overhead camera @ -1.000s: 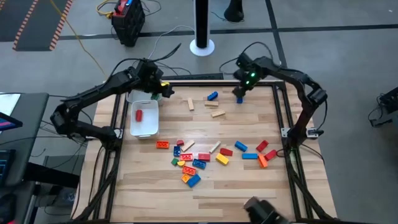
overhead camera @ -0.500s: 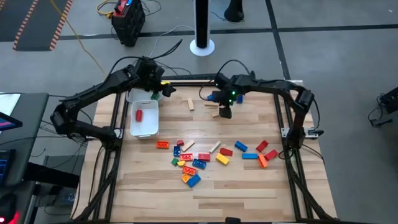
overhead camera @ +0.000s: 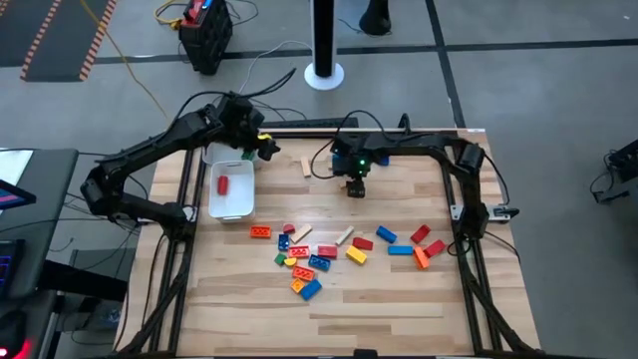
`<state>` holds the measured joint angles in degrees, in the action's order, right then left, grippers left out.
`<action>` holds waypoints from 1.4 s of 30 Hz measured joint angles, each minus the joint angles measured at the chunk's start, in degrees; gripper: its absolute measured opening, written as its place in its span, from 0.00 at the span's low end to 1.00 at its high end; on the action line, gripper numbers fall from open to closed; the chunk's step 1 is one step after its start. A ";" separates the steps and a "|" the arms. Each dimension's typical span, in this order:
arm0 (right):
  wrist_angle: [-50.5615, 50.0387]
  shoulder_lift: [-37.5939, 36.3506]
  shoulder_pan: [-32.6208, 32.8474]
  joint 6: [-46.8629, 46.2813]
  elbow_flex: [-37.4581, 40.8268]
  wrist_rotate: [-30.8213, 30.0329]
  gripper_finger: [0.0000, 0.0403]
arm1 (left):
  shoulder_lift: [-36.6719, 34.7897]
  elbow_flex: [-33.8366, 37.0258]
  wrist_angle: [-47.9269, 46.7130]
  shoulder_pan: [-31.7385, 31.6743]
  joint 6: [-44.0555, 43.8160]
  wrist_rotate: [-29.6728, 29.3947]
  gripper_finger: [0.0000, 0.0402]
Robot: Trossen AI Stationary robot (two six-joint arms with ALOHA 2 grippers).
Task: Sort blocks by size
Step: Put the large brown wooden block into the white bin
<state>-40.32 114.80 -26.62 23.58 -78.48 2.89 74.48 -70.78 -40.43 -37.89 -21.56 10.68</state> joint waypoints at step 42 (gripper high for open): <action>-2.65 0.55 10.16 -12.17 -34.90 0.91 0.30 | -7.67 9.99 15.20 2.59 -7.42 4.52 0.53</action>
<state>-42.98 115.35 -16.46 11.41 -113.38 3.80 66.80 -60.80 -25.23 -35.30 -28.98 15.20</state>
